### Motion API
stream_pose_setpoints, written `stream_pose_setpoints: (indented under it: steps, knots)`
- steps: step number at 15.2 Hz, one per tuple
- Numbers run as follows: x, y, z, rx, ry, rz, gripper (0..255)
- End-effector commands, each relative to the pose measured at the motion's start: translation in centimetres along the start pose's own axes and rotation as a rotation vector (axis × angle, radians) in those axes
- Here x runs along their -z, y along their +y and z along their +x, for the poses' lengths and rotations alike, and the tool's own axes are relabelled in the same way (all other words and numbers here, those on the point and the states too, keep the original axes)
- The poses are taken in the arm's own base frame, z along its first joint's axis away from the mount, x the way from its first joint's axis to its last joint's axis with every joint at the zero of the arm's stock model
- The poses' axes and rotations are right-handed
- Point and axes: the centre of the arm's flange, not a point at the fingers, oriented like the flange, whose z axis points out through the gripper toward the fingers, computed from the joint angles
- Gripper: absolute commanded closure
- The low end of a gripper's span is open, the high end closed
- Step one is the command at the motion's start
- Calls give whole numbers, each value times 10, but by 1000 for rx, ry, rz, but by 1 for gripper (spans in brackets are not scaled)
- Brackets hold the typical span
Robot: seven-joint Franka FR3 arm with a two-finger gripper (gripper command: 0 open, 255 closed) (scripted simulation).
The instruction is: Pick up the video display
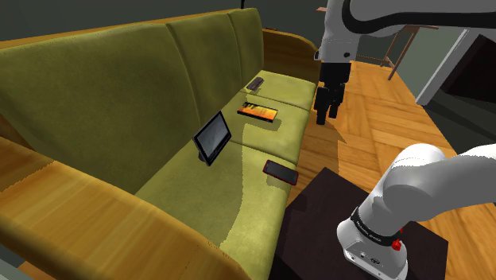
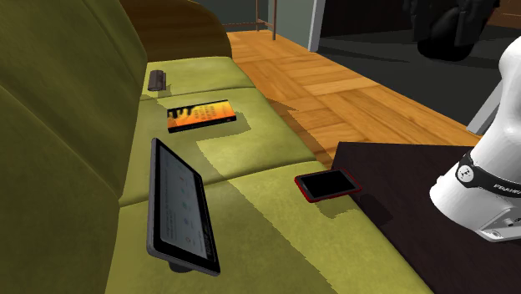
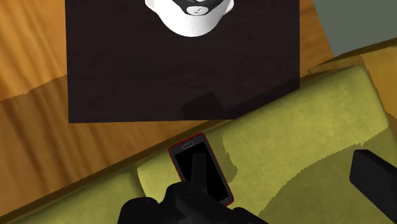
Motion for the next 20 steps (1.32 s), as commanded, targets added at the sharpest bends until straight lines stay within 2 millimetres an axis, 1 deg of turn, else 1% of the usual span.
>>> stream_pose_setpoints:
  steps: [1, 6, 11, 16, 20]
  knots:
    - [0, 0, 0, 0, 0, 0, 0]
    - [-9, -59, 39, -158, 12, -48, 0]
    - [-21, -110, 87, -315, 24, -96, 0]
    - [-34, -153, 143, -473, 36, -143, 0]
    - [-45, -180, 192, -599, 46, -182, 0]
